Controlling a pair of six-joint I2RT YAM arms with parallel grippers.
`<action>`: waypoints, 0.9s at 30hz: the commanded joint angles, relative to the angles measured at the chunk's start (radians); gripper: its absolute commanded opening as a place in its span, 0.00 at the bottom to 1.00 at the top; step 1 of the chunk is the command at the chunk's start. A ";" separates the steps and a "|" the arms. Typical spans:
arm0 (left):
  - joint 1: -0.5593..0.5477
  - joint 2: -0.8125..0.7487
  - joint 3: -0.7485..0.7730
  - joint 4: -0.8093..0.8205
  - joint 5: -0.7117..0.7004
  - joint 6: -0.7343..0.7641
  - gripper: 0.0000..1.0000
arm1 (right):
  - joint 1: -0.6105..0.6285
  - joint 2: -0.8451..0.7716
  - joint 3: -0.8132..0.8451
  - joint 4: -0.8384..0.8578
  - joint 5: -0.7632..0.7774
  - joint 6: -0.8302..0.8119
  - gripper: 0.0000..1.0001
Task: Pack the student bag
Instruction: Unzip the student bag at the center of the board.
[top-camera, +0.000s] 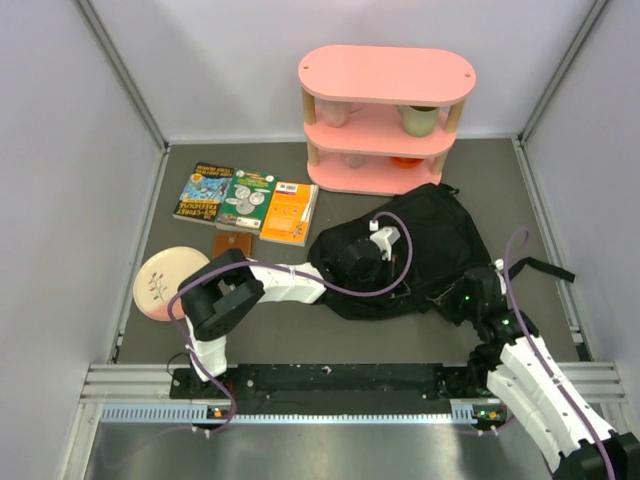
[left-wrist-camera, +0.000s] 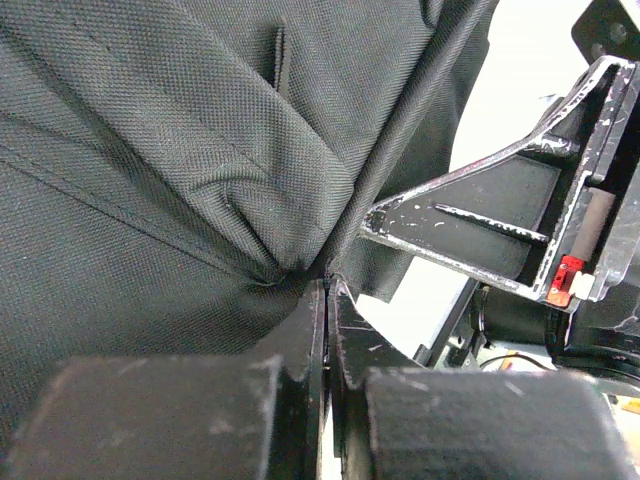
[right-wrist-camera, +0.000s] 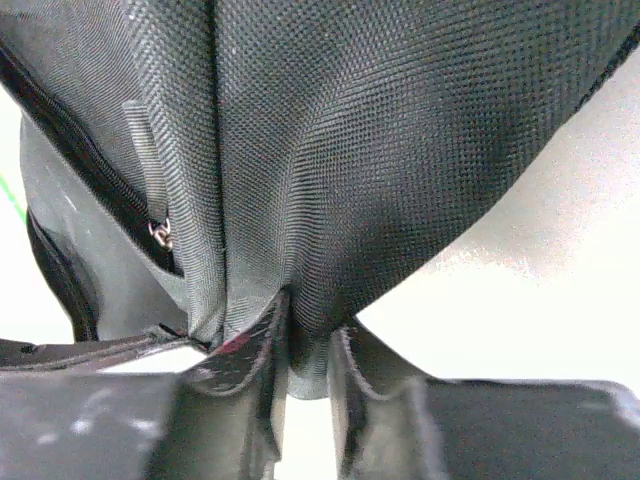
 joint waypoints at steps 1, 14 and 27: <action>0.001 -0.064 -0.013 0.067 0.035 0.006 0.00 | -0.009 -0.029 0.006 0.069 0.117 0.025 0.09; 0.004 -0.170 -0.059 -0.115 0.020 0.151 0.00 | -0.025 0.060 0.039 0.075 0.234 -0.017 0.00; 0.006 -0.309 -0.107 -0.414 -0.250 0.276 0.00 | -0.135 0.075 0.101 0.083 0.236 -0.215 0.00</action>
